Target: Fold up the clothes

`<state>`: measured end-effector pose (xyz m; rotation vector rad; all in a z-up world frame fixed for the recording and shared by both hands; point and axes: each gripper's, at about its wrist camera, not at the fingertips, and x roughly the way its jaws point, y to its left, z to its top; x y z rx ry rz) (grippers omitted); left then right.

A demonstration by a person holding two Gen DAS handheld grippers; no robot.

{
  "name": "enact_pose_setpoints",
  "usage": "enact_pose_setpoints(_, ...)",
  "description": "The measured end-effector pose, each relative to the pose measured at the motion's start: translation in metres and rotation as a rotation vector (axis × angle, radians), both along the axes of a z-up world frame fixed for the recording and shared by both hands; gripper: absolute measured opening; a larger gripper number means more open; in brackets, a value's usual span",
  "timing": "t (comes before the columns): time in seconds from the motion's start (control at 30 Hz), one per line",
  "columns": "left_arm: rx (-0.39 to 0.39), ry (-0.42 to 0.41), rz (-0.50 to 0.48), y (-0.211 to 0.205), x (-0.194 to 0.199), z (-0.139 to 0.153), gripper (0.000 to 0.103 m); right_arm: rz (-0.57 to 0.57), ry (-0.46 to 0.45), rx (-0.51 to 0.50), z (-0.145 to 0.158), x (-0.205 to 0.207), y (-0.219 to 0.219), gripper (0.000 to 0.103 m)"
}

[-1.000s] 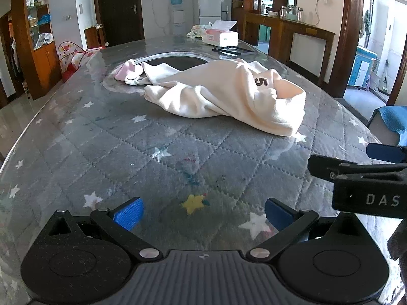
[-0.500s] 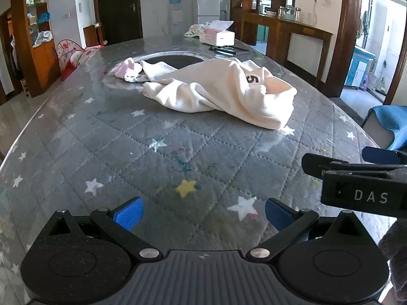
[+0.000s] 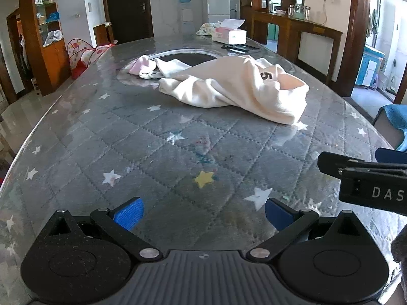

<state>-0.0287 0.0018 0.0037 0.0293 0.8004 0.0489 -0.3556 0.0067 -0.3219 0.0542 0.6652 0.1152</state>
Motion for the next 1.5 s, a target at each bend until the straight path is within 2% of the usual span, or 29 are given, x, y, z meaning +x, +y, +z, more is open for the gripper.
enact_pose_setpoints(1.5, 0.015, 0.028, 0.007, -0.0017, 0.0046, 0.0004, 0.103, 0.016, 0.018, -0.002, -0.0008, 0.0015, 0.0094, 0.103)
